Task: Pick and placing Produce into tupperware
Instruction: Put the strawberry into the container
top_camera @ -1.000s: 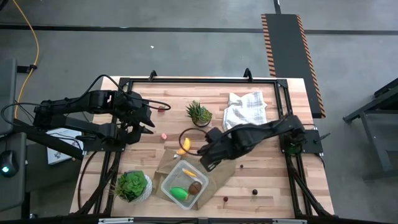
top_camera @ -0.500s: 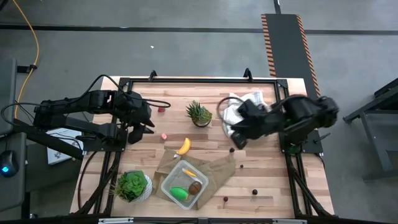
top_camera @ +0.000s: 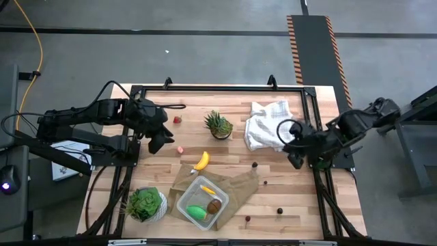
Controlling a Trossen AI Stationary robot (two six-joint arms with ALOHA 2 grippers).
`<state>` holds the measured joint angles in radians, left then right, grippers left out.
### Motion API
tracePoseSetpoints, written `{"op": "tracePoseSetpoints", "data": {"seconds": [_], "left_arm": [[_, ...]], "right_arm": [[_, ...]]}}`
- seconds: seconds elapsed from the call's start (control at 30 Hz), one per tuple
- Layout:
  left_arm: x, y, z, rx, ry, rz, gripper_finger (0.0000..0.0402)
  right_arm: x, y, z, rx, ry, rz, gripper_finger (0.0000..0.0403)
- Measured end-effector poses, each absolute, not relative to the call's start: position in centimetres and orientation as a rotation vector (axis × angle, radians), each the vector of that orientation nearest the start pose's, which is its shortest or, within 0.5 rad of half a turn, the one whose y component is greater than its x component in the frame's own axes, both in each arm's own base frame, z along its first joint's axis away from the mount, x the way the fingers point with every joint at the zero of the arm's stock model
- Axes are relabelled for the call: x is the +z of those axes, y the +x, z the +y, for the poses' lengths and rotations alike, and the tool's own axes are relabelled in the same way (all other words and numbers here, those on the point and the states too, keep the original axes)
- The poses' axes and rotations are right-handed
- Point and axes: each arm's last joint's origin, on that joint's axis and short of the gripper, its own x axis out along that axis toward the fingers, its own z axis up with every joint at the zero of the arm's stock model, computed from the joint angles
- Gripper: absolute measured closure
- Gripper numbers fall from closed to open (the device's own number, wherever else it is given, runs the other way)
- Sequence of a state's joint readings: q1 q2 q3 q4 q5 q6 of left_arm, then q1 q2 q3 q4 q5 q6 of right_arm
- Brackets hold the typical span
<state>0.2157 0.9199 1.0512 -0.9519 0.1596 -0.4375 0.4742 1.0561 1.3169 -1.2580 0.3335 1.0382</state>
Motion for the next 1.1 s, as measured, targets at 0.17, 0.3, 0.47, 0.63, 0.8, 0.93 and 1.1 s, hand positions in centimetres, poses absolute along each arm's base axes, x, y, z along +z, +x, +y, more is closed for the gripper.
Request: {"op": "tracePoseSetpoints", "data": {"seconds": [0.17,0.3,0.47,0.63,0.8,0.93,1.1], "left_arm": [[33.7,16.0,3.0,0.232,-0.583,0.756,0.0268],[33.8,16.1,3.1,0.237,-0.595,0.737,0.0268],[33.9,16.2,3.1,0.247,-0.602,0.72,0.0268],[33.8,16.2,3.3,0.295,-0.589,0.712,0.0268],[33.7,16.3,3.5,0.355,-0.55,0.715,0.0268],[32.9,16.2,3.6,0.407,-0.536,0.81,0.0268],[31.5,15.4,3.8,0.548,-0.421,1.003,0.0268]], "right_arm": [[31.5,14.2,6.9,-0.123,0.722,0.833,0.0356],[26.7,14.1,7.2,-0.013,0.85,0.815,0.0371],[22.7,14.1,7.3,0.0,0.919,0.802,0.0381],[21.6,13.9,7.1,-0.044,0.924,0.816,0.0382],[21.6,14.0,6.9,-0.105,0.909,0.759,0.0382],[21.6,14.1,6.7,-0.176,0.89,0.696,0.0382],[21.7,14.2,6.5,-0.265,0.979,0.641,0.0382]]}}
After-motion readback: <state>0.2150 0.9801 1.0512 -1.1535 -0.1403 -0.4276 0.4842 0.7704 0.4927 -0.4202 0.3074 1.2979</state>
